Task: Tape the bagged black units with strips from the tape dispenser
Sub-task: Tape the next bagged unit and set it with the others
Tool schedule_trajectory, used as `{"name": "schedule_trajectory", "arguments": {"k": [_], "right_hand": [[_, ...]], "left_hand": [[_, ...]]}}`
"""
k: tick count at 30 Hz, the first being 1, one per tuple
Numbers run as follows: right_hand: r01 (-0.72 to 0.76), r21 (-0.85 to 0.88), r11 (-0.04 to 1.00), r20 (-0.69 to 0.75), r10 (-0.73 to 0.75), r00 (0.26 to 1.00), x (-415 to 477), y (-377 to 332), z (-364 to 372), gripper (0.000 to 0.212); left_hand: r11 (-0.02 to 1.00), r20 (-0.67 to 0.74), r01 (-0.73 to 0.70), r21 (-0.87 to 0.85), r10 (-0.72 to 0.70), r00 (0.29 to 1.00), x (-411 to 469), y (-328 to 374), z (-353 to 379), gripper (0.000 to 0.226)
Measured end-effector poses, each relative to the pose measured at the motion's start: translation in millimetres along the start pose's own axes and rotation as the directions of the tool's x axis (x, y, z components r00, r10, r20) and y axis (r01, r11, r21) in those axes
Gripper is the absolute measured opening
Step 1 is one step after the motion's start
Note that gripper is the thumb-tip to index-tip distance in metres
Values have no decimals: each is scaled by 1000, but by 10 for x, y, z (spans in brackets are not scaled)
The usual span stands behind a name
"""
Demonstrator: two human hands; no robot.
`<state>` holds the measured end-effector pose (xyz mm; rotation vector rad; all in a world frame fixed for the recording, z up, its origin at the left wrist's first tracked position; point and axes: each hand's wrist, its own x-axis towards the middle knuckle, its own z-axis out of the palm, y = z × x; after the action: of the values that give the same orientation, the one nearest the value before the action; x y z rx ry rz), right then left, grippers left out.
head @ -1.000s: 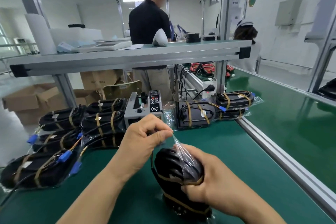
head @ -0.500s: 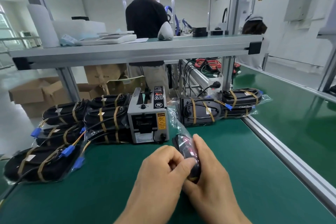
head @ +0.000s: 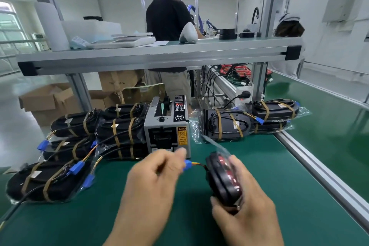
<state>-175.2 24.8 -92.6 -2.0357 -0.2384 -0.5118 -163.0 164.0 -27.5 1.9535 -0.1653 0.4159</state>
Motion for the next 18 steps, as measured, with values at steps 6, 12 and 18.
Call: {"name": "schedule_trajectory", "arguments": {"k": [6, 12, 18], "right_hand": [[-227, 37, 973, -231, 230, 945, -19, 160, -259, 87], [-203, 115, 972, -235, 225, 946, 52, 313, -336, 78], [-175, 110, 978, -227, 196, 954, 86, 351, -321, 77]], "left_hand": [[732, 4, 536, -421, -590, 808, 849, -806, 210, 15], [481, 101, 663, -574, -762, 640, 1274, -930, 375, 19], [377, 152, 705, -601, -812, 563, 1424, -936, 445, 24]]}}
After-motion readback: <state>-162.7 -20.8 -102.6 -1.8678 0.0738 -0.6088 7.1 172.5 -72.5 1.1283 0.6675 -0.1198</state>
